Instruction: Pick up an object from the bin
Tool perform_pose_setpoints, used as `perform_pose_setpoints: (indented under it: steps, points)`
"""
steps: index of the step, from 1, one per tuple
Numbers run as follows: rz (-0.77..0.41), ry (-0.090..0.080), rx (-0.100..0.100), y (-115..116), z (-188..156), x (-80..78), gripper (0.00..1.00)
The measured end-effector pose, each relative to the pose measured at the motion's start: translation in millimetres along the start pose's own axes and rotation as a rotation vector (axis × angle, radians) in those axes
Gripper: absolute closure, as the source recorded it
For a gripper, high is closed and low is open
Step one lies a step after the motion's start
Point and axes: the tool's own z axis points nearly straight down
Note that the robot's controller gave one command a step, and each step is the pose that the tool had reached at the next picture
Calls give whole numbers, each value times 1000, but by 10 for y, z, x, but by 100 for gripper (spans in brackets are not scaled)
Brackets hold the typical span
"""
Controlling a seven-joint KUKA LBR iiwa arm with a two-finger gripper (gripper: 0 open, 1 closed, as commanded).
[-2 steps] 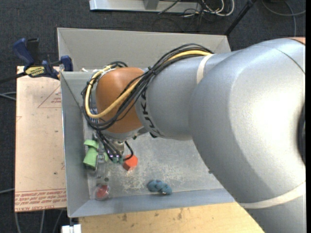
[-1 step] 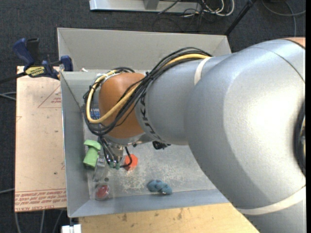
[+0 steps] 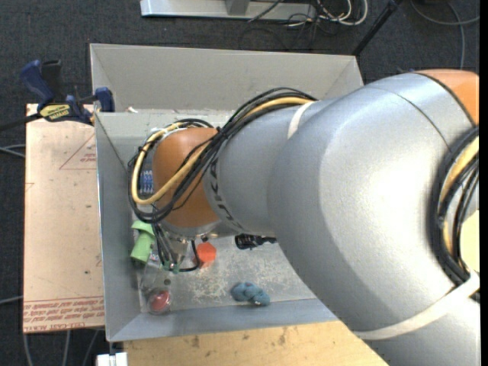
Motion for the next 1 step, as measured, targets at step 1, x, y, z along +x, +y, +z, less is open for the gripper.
perform_pose_setpoints:
  steps: [1]
  points:
    - [0, -1, -1, 6, -3, -4, 0]
